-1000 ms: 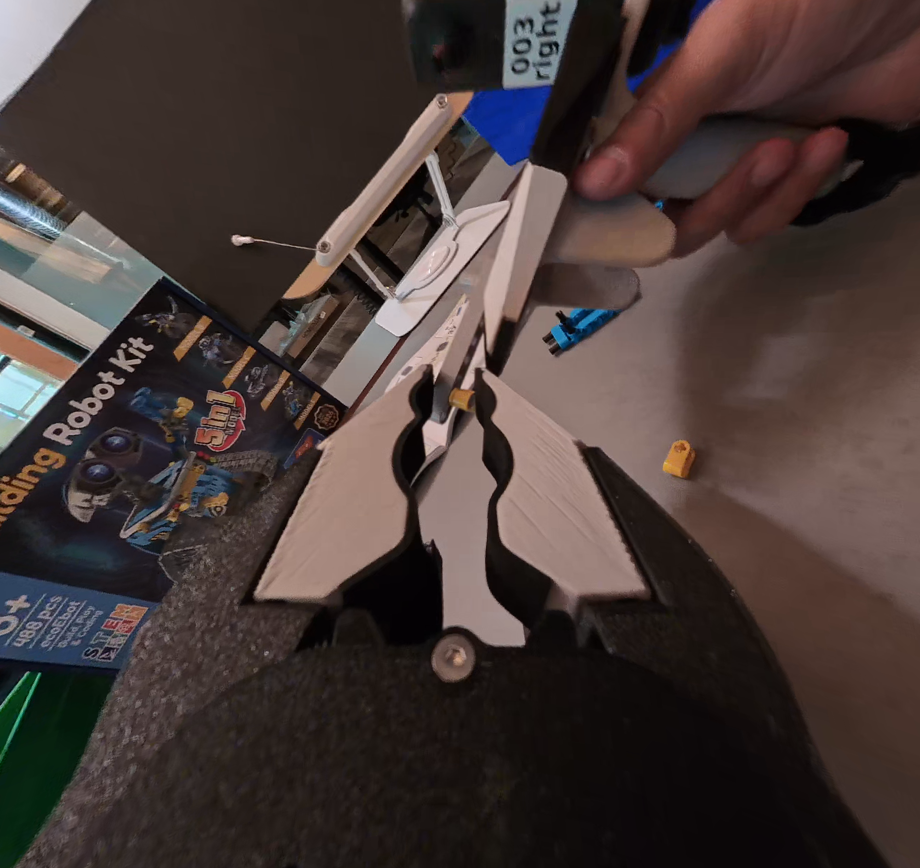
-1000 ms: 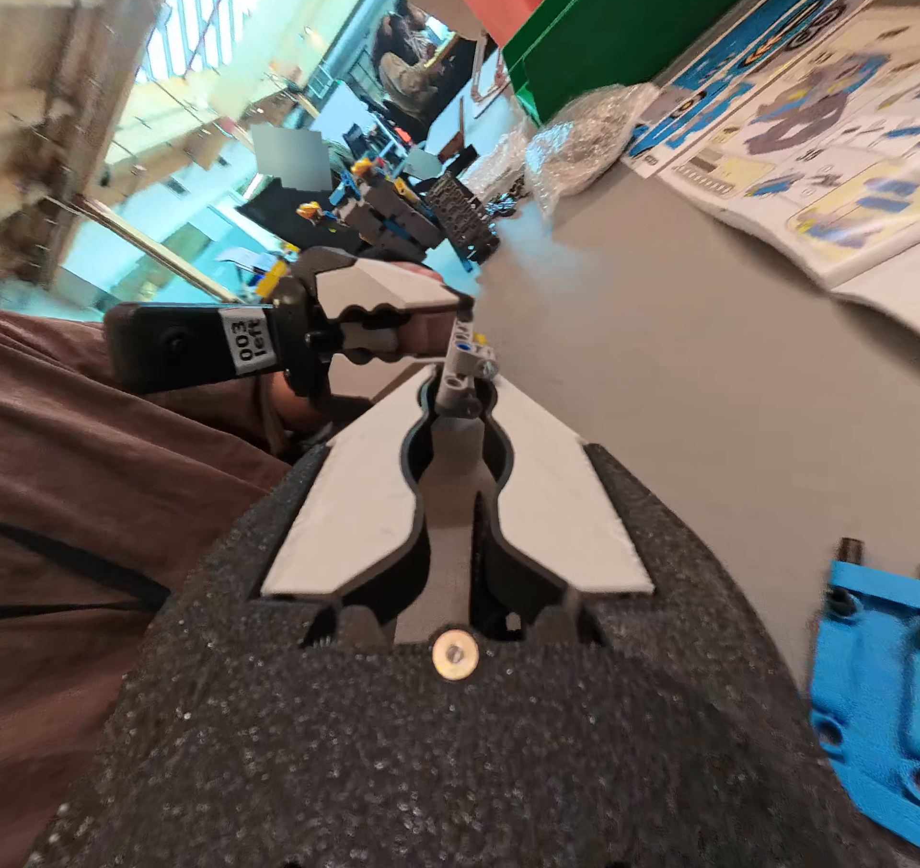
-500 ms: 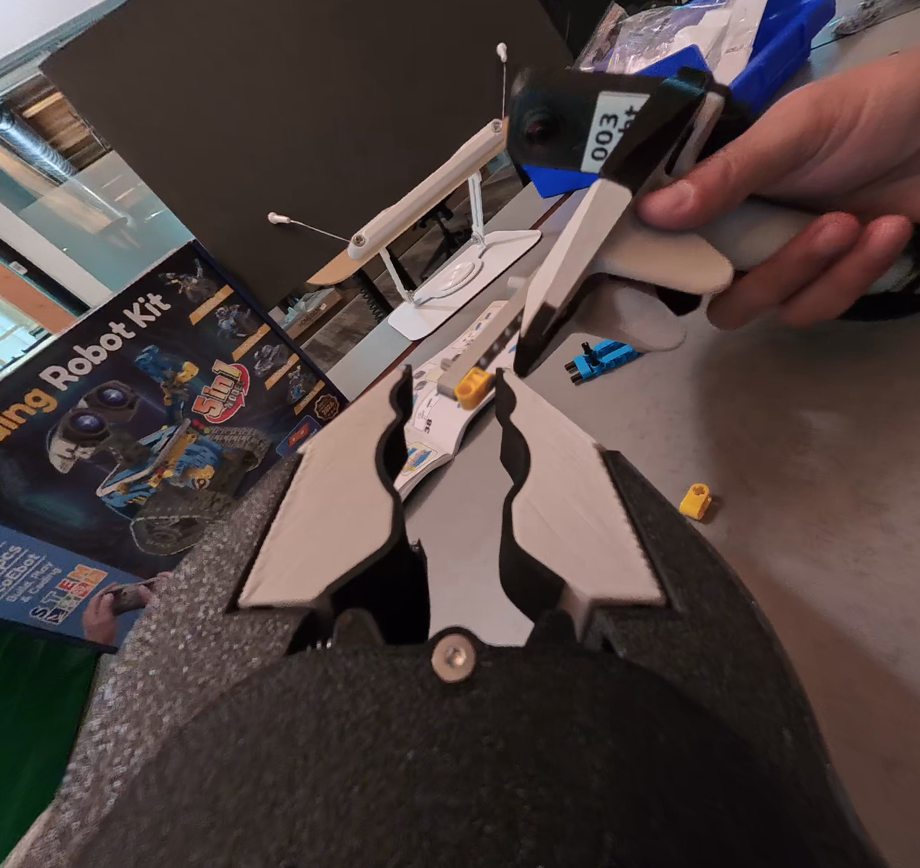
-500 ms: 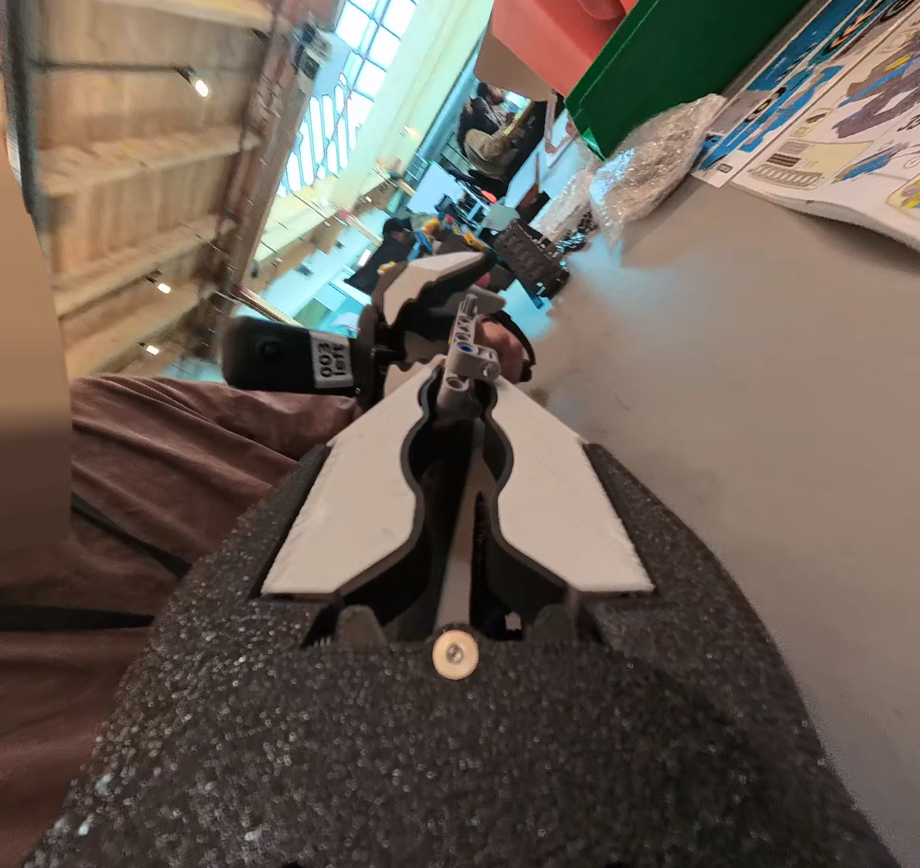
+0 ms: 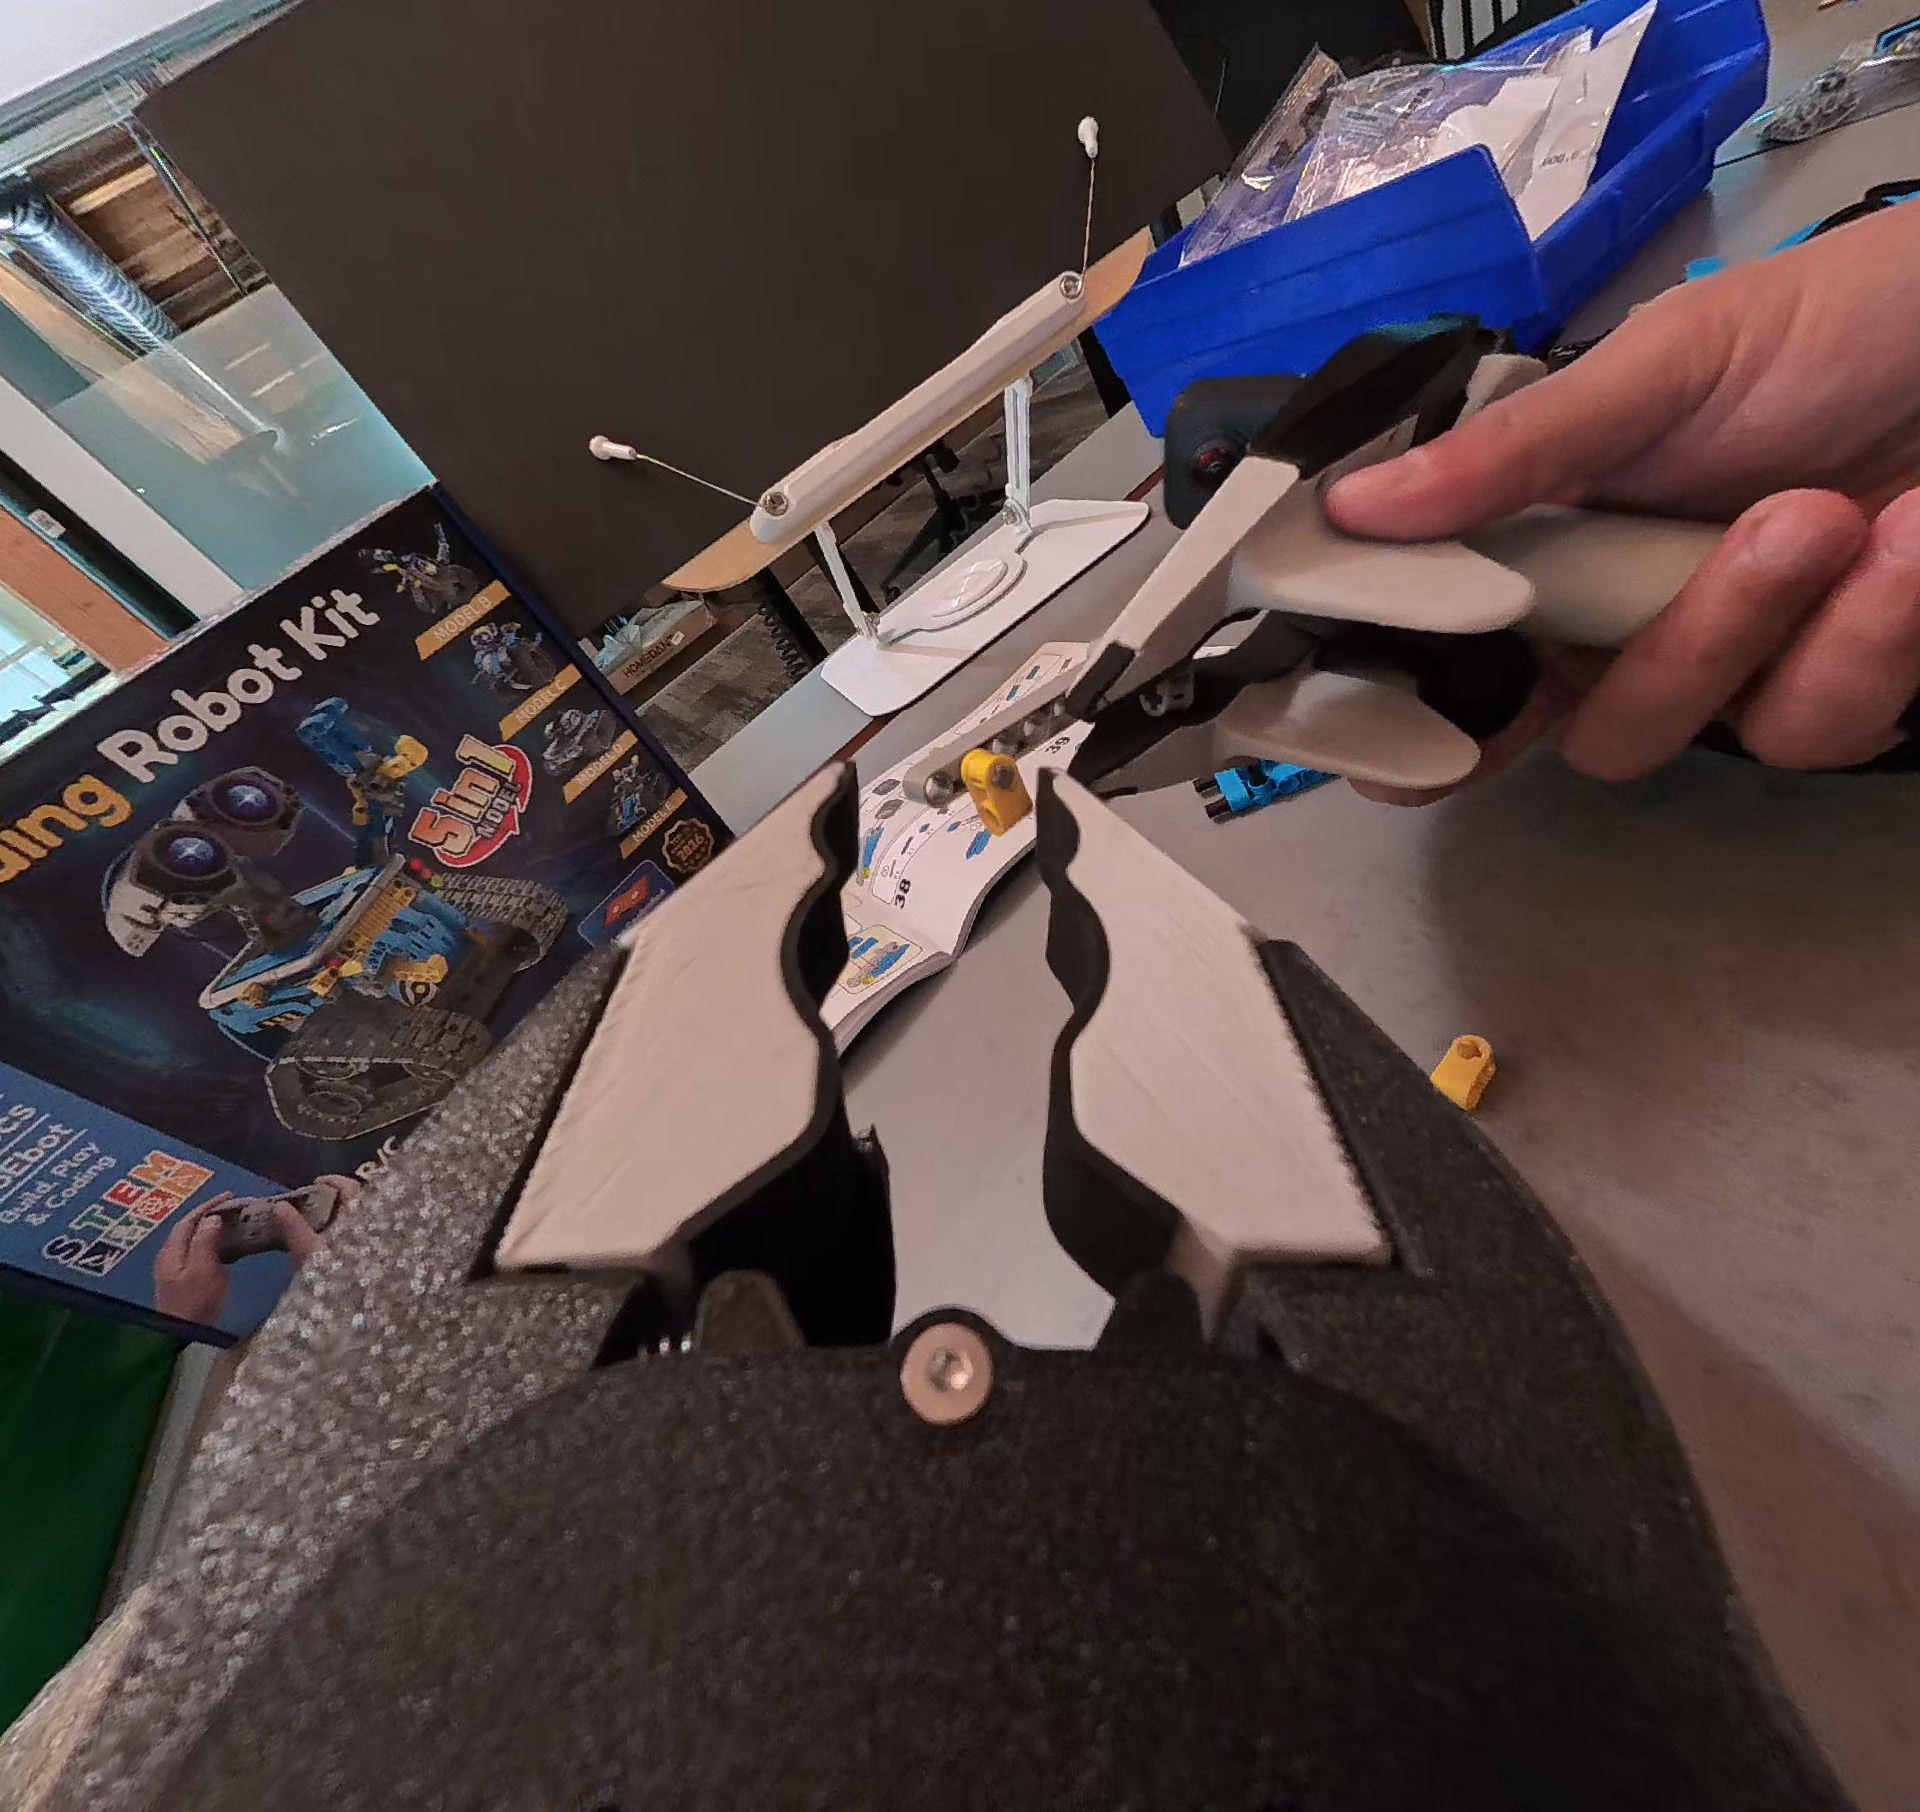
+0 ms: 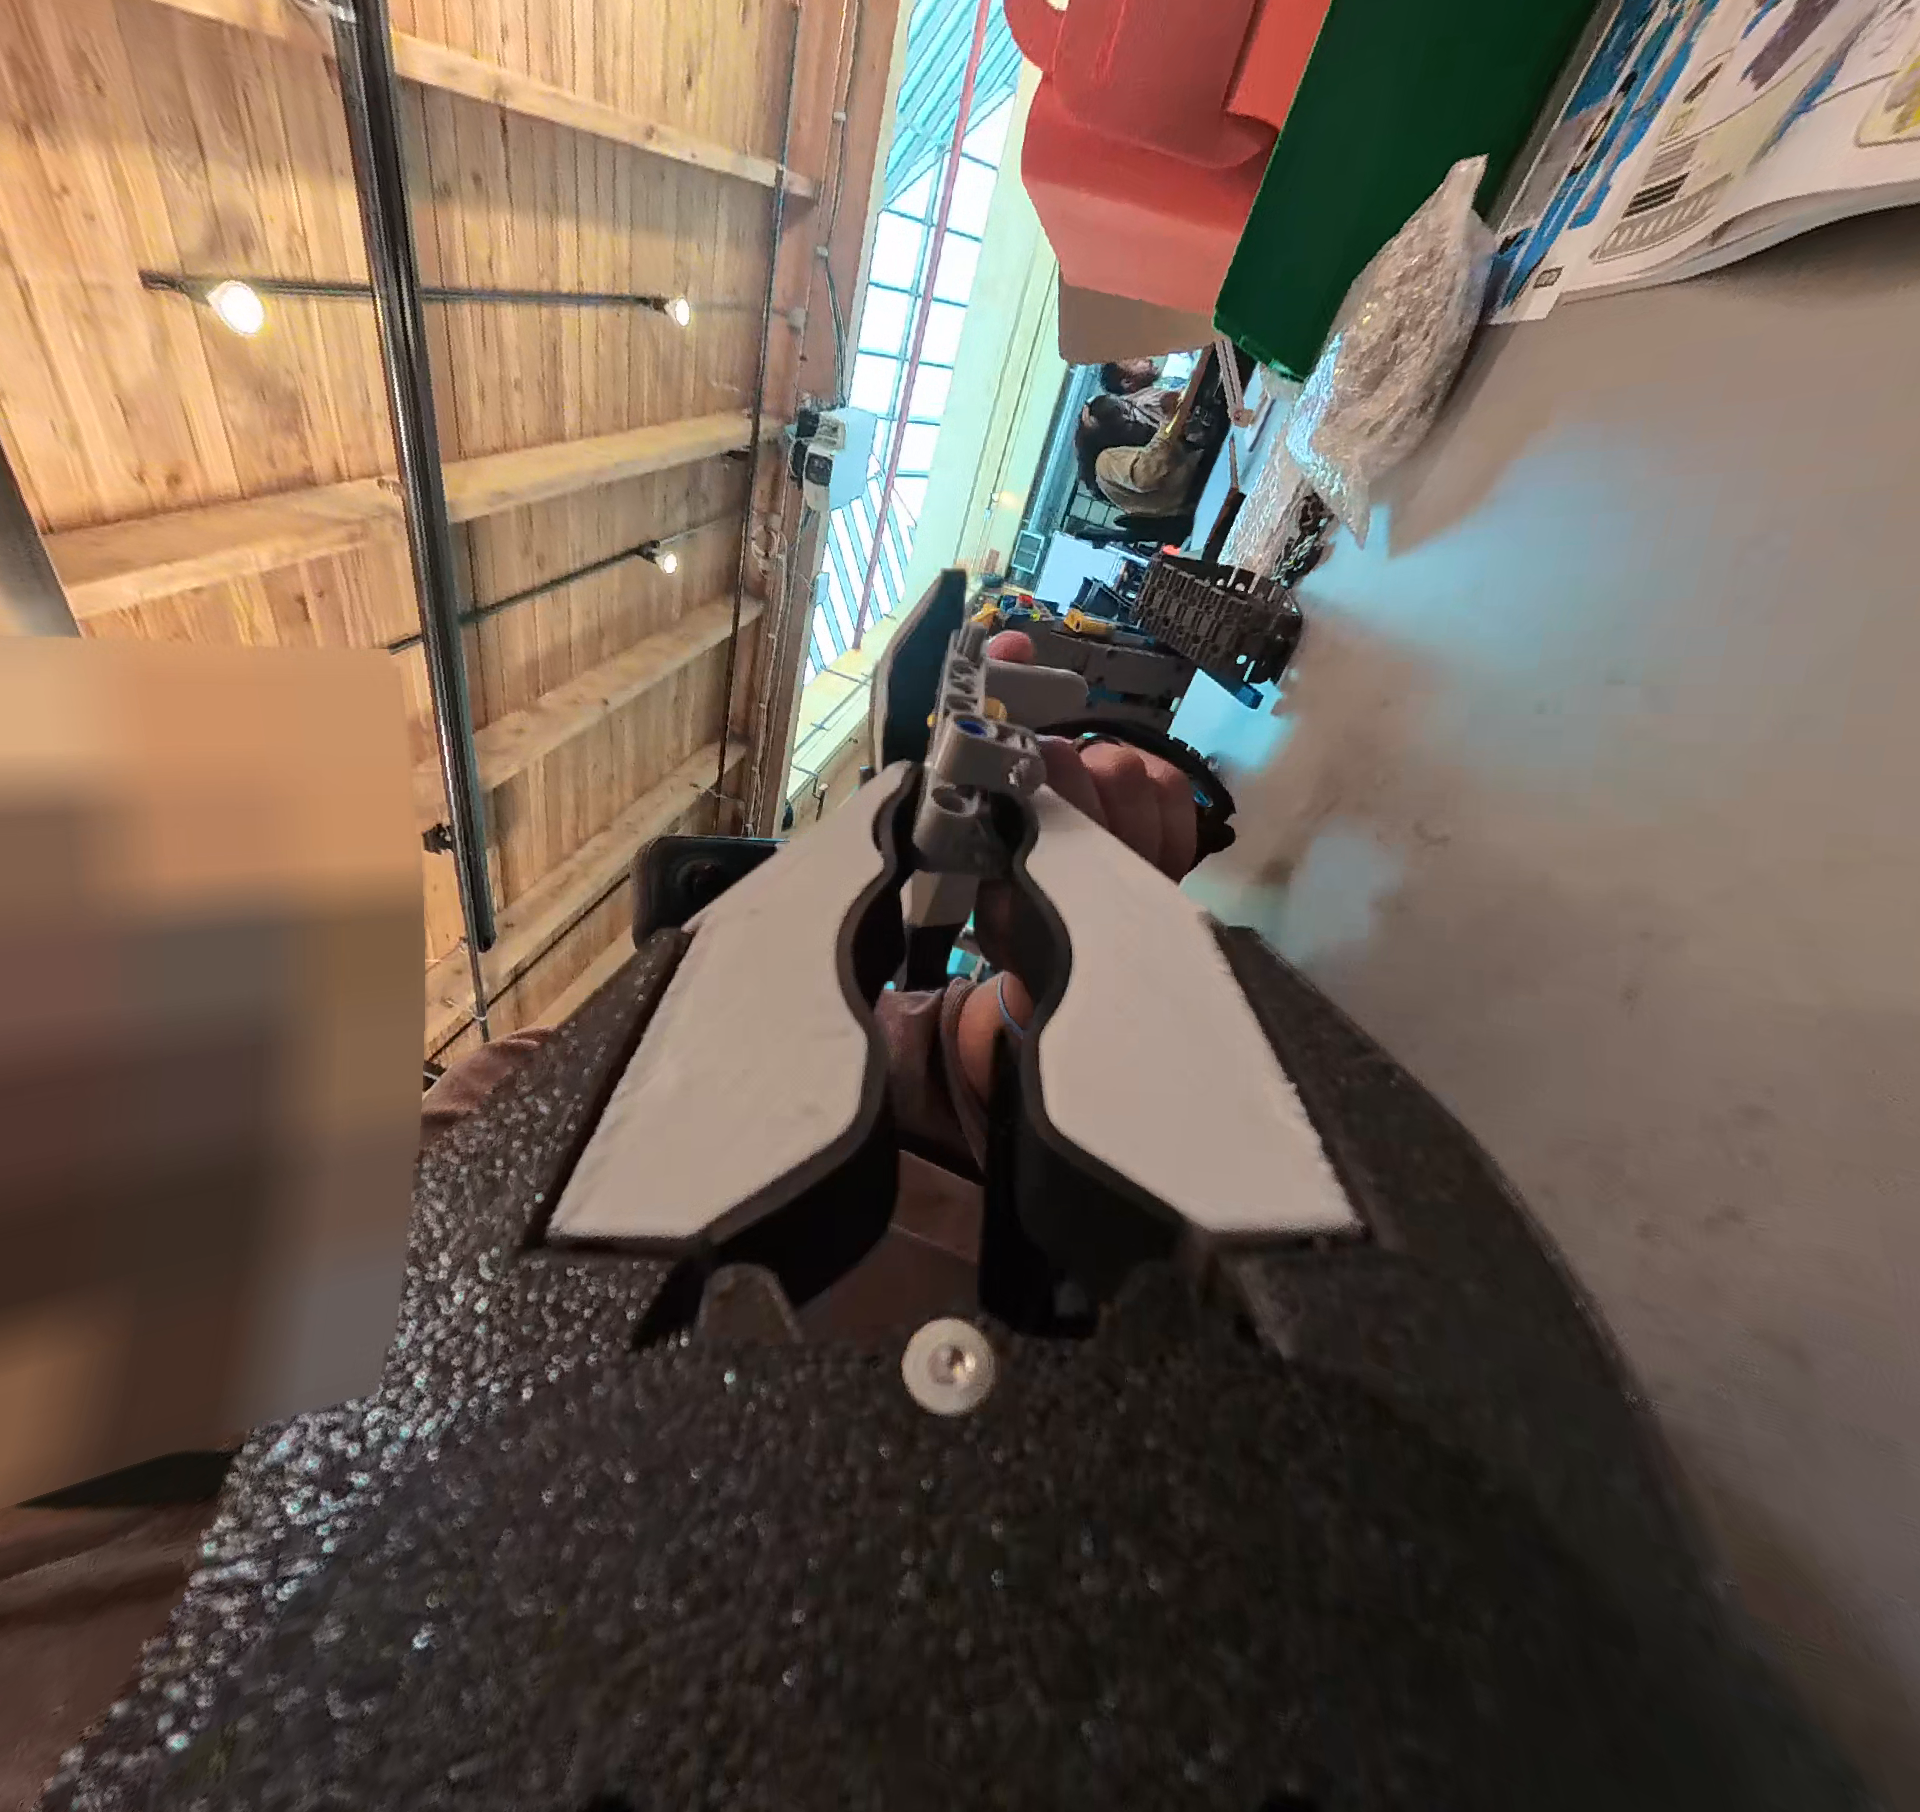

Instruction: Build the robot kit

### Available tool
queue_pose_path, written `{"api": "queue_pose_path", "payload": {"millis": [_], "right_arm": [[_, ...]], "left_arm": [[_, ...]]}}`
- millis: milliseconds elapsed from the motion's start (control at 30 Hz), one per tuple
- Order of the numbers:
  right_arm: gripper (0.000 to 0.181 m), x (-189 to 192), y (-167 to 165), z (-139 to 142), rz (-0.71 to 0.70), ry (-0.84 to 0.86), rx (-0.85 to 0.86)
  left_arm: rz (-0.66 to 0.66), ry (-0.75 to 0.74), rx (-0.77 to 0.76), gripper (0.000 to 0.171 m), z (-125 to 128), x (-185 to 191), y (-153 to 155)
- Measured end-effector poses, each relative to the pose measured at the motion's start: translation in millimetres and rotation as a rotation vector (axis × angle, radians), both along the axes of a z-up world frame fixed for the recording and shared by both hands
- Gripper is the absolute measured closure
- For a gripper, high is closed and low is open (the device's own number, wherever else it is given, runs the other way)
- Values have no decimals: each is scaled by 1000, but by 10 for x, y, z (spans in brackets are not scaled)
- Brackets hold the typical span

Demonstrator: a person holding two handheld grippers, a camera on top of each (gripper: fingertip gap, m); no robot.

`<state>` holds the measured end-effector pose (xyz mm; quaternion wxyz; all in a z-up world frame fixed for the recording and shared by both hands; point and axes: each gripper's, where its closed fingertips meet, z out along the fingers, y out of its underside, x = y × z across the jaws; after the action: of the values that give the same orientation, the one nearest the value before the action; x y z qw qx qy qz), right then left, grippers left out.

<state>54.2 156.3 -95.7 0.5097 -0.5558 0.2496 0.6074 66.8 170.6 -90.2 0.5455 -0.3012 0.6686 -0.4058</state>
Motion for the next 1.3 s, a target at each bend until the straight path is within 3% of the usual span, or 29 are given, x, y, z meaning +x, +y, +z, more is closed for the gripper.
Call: {"api": "queue_pose_path", "payload": {"millis": [133,233,467,600,767,967,1300], "right_arm": [[169,39,2,21,-34,33,5],[169,35,2,20,-44,48,3],[170,-21,-28,128,9,82,57],[169,-125,-52,189,79,74,85],[170,-195,-57,186,115,55,84],[170,-154,-75,189,113,58,86],[170,-209,-104,191,148,27,83]], "left_arm": [[-1,12,-46,138,12,8,9],[-39,37,-165,137,47,2,14],[-319,161,-589,135,187,-117,-98],[-401,170,-701,139,284,-172,-92],[-416,140,-650,153,300,-215,-114],[-428,118,-587,141,300,-250,-161],[-395,117,-522,152,235,-230,-160]]}}
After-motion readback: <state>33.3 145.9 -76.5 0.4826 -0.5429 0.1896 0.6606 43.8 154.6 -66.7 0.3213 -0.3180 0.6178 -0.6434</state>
